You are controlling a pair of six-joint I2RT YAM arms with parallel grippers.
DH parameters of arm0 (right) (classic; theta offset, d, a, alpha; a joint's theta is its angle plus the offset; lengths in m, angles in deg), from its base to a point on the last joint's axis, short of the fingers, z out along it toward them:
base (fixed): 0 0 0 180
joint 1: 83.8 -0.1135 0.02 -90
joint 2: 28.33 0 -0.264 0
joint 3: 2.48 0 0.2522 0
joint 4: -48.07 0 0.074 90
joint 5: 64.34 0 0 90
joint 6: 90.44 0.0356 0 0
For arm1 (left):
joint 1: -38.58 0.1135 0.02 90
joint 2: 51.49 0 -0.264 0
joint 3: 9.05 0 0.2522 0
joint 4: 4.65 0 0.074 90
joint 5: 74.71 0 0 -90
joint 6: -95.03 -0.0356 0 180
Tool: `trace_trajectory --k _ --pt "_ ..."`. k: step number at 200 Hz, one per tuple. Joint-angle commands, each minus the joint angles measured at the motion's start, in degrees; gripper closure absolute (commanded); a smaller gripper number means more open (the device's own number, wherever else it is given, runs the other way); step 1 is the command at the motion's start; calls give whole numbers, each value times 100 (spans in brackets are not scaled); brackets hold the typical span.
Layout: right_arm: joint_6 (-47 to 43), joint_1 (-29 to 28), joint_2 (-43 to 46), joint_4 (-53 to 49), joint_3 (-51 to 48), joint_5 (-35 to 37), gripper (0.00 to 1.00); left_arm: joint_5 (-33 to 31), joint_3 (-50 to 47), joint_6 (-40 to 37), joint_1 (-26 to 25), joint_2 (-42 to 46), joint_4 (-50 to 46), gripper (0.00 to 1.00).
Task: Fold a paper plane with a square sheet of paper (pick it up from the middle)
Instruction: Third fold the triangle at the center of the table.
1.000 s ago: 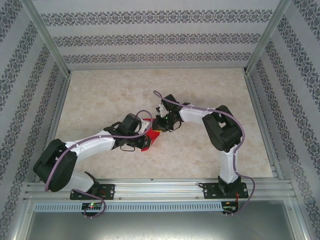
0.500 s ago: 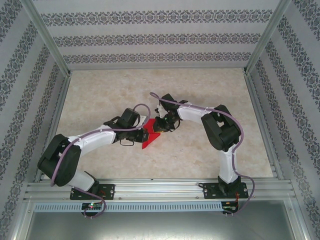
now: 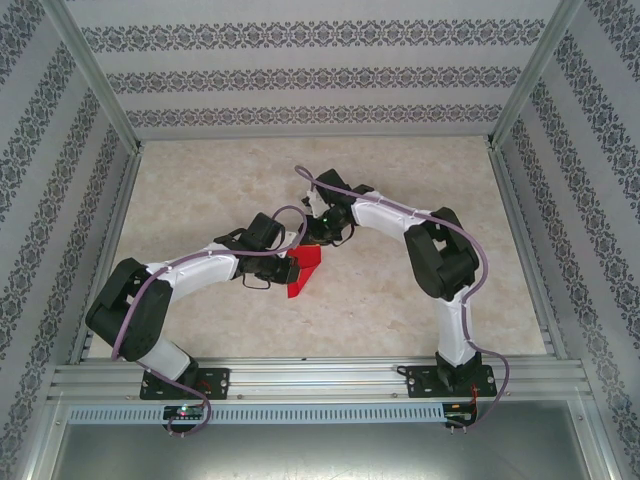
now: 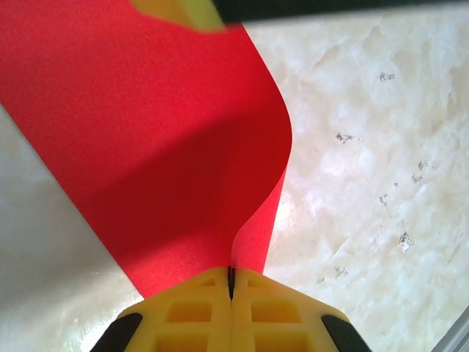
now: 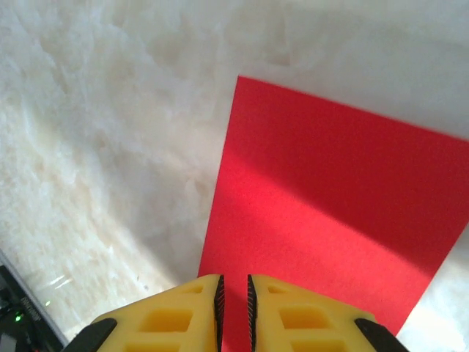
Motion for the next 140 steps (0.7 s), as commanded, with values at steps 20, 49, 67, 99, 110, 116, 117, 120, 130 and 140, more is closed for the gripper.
trace_trajectory --k 20,49,67,99,110,116,117,120,130,140 --pt "-211 146 -542 -310 307 192 80 73 168 -178 60 3 -210 100" --pt "-410 142 -710 -615 421 440 80 98 212 -212 60 12 -266 100" --pt "-641 79 -717 -750 337 477 81 117 265 -238 61 15 -323 100" --pt "-1131 84 -533 -748 10 300 84 8 361 -275 75 -21 -401 100" --pt "-1271 93 -504 -804 21 254 84 -5 383 -296 92 -65 -403 100" --pt "-1329 93 -512 -831 33 223 84 32 412 -308 104 -105 -403 100" --pt "-1335 93 -508 -835 38 215 84 40 417 -309 105 -112 -403 100" --pt "-1357 93 -511 -849 47 204 84 59 429 -317 110 -136 -407 100" --pt "-1346 102 -517 -856 71 240 83 81 478 -336 119 -222 -429 100" --pt "-1315 111 -530 -850 76 211 83 69 502 -334 116 -282 -447 100"
